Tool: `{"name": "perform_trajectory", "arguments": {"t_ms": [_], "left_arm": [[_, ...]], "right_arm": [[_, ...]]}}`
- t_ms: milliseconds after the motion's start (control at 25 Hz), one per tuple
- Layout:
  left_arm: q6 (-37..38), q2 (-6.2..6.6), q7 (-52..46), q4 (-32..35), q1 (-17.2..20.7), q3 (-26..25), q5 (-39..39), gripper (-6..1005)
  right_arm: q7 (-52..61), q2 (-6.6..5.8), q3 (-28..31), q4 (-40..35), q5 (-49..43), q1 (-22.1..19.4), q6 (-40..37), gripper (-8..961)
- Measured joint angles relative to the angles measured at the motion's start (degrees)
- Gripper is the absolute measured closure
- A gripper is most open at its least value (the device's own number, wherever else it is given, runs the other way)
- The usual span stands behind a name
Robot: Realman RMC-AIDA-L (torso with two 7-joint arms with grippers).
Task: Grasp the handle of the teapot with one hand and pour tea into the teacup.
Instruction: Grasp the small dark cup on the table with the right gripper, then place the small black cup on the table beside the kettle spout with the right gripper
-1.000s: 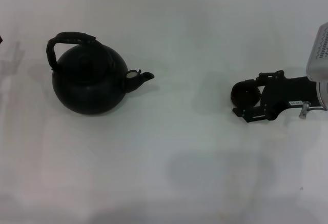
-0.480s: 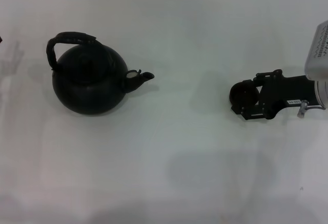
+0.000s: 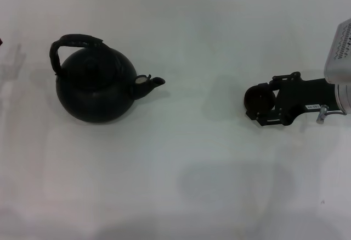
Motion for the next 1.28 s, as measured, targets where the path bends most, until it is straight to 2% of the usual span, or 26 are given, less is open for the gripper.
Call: {"name": "perform_trajectory", "arguments": {"t_ms": [560,1000,1280], "left_arm": [[0.0,-0.1,0.0,0.0,0.3,0.0,0.0,138],[0.2,-0.09,0.0,0.0,0.1,0.0,0.0,138],[0.4,-0.09,0.0,-0.1,0.5,0.0,0.0,137]], "right_arm": [[-0.1,0.0,0.0,-0.8,0.9,0.0,0.1,214],[0.4,0.0,-0.1,-9.2,4.6,0.0,5.0,207],[0.5,0.01,-4.3,-9.8,5.4,1.9,4.9,202]]}}
